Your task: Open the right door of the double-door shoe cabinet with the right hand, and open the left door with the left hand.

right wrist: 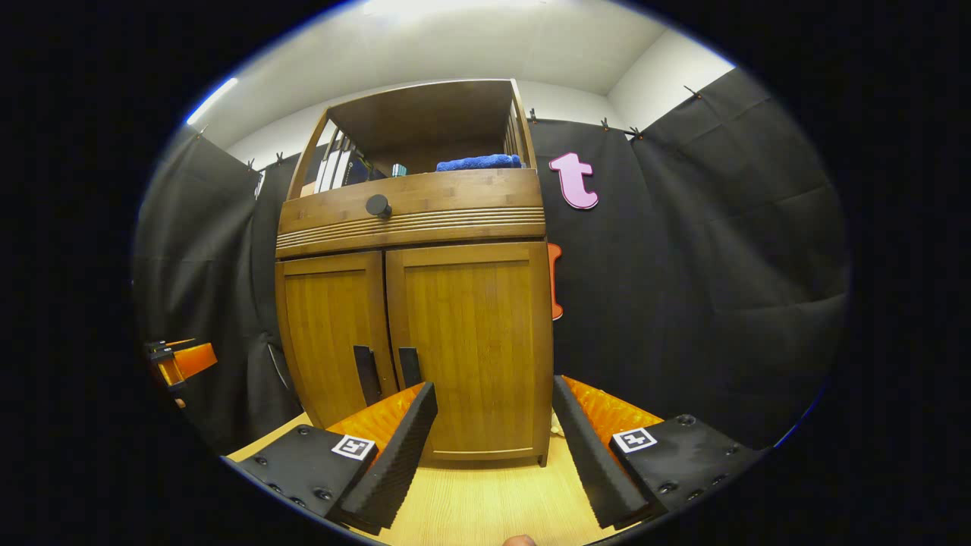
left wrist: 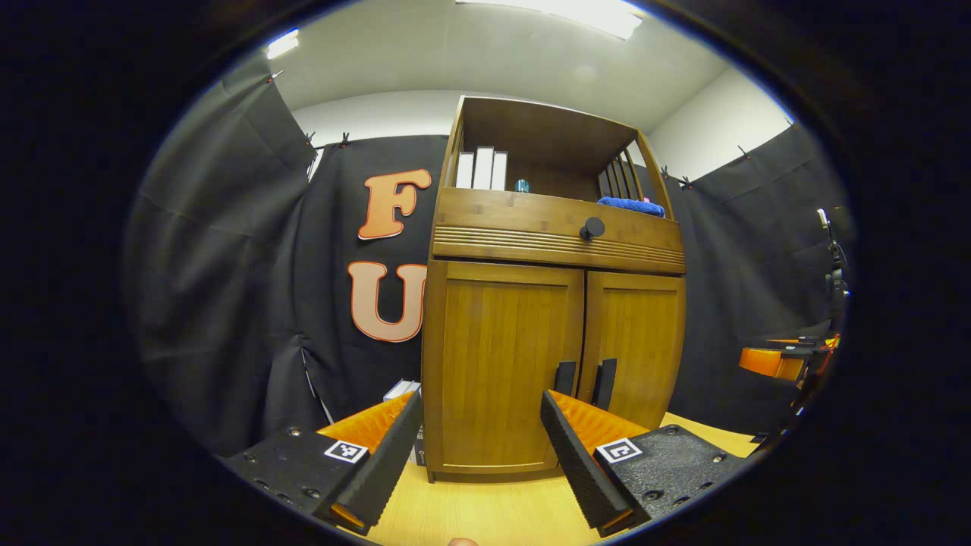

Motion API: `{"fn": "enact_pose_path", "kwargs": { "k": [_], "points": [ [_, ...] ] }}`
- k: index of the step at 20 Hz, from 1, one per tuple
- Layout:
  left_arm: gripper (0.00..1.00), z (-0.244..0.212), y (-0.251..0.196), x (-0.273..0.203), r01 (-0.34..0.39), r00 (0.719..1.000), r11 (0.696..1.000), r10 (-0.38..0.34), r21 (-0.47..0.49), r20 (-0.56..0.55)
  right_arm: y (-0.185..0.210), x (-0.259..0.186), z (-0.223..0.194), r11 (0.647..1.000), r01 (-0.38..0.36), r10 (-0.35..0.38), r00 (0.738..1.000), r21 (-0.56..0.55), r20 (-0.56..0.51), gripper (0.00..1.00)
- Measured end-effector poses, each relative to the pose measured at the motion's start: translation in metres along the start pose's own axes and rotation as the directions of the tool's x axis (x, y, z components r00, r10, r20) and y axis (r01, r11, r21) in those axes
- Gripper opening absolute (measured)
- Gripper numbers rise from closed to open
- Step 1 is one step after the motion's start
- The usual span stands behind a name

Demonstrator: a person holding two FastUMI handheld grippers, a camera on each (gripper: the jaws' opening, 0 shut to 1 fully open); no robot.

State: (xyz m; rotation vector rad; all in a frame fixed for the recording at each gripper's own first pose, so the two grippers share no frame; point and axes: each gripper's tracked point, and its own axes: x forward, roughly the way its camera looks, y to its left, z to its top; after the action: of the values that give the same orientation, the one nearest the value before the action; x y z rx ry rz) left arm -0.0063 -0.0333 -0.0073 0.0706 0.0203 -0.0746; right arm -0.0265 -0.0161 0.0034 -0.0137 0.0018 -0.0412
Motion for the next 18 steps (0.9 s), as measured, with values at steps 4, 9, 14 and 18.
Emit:
{"fn": "enact_pose_path", "kwargs": {
  "k": [4,9,14,18],
  "points": [
    [0.94,-0.008,-0.001,0.006,0.003,1.0,1.0,-0.003,-0.012,-0.021,-0.009,-0.003,0.003,1.0,0.017,-0.017,1.0,0.005,0.011,0.98],
    [0.92,-0.008,-0.005,0.005,0.004,1.0,1.0,-0.005,-0.008,-0.02,-0.012,-0.005,0.001,1.0,0.023,-0.023,1.0,0.012,0.009,0.98],
    [0.92,-0.007,-0.003,0.006,0.006,1.0,1.0,-0.006,0.004,-0.014,-0.006,-0.005,0.0,1.0,0.017,-0.017,1.0,0.007,0.012,0.9],
    [0.94,-0.012,-0.003,0.008,0.005,1.0,1.0,-0.005,0.002,-0.023,0.002,0.004,-0.007,1.0,0.002,-0.002,1.0,0.01,0.002,0.9]
  ]
}}
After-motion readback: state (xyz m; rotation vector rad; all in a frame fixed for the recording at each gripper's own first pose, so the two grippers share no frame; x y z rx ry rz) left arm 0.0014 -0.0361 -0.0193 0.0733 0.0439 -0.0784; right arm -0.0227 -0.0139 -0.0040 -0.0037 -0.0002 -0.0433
